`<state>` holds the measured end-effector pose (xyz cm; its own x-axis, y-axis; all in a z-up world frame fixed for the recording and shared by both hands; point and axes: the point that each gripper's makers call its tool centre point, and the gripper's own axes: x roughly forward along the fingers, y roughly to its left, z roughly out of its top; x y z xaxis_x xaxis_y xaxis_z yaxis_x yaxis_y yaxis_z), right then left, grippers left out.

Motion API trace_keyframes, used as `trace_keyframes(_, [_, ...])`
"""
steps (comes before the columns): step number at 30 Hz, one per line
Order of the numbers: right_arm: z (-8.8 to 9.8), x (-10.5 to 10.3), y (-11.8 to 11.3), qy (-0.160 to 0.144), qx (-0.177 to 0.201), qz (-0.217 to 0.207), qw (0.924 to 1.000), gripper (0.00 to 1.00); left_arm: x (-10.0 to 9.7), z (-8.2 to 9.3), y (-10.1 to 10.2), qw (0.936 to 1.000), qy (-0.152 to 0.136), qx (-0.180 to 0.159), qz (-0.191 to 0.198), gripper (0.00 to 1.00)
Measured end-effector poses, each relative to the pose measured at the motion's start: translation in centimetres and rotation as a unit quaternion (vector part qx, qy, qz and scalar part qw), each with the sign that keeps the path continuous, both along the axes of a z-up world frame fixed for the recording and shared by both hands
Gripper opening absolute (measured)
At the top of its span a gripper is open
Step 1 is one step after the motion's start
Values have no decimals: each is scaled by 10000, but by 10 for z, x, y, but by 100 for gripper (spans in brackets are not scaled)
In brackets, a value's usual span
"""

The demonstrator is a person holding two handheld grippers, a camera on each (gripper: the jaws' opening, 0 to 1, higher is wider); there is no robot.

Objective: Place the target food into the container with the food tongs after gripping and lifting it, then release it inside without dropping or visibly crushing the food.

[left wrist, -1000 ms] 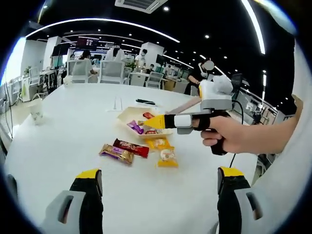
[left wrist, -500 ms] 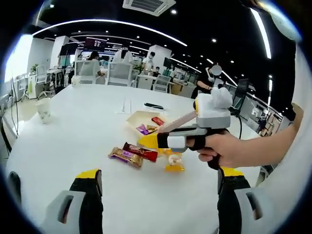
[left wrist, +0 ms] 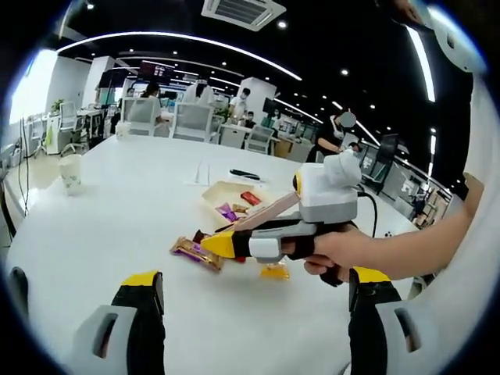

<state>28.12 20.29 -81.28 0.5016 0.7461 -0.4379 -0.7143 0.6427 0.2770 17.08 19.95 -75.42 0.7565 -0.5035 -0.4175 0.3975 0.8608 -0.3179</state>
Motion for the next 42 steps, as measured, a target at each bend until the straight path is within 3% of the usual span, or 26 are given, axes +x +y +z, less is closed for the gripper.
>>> trace_keyframes(9, [4,-3,7,-1,22,34,10000,28,-1,-4,8,10000,55,-32,30,99])
trace_keyframes(22, [-10,0,9,73,-144,36,9999,28,-6,-6,11,9999,112,-14,108,99])
trace_keyframes(35, [-13,9,7,-189,-407,-127,9989,28,-6,-5,22,9995,77,-104,274,99])
trace_keyframes(42, [-35,5,0,-66,-729,-114,9973,28,-4,-4,17,9992,95,-281,259,98])
